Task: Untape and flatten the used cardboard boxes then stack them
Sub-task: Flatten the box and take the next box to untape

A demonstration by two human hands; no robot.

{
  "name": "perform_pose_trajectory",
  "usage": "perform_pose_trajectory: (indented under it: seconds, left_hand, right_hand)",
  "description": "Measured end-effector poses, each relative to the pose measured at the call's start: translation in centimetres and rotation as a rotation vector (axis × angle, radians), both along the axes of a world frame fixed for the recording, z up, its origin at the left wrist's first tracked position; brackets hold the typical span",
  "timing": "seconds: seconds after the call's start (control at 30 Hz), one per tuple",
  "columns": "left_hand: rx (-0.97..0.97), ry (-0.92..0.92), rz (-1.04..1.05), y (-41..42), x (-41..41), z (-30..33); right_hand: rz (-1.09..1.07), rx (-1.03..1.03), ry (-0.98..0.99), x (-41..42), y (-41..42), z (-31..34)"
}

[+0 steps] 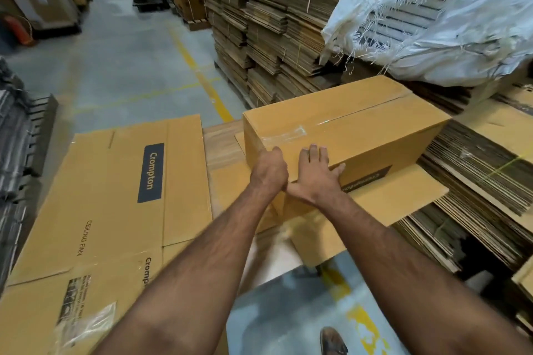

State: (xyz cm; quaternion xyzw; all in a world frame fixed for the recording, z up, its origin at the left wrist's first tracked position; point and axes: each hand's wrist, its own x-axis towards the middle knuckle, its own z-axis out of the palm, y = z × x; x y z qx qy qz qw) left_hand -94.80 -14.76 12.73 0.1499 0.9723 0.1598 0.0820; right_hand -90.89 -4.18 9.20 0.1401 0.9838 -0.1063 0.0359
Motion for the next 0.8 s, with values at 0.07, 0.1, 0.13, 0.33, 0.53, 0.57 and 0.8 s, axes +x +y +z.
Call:
perform_pose_trajectory:
  seconds: [0.07,0.1,0.13,0.33,0.53,0.57,0.8]
  left_hand:
    - [-0.072,0.033,-0.057,1.7,1.0,0.3]
    - [-0.089,0.061,-0.078,2.4,1.3,0.5]
    - [-0.083,0.072,-0.086,3.1,1.3,0.5]
    - [-0.156,0.191,-0.067,3.6,-2.3,0.2]
    - [-0.228,-0.163,-0.041,1.8,-5.5,-0.5]
    - [-0.214,-0.155,-0.032,1.8,-5.5,-0.4]
    - [-0.411,-0.072,-0.005,2.0,-3.3,0.3]
  right_hand:
    - [0.037,-0.011,-0.013,1.1,2.2,0.3]
    - [0.075,-0.020,-0.021,2.0,3.3,0.6]
    - [0.119,-0.024,-0.026,3.1,4.4,0.8]
    - [0.286,-0.055,-0.119,7.5,10.4,1.0]
    - [0.219,0.021,-0.069,6.6,9.6,-1.0]
    - [0.230,0.034,-0.061,6.5,9.6,-1.3]
    - [0.216,0.053,-0.175,5.5,11.9,2.4]
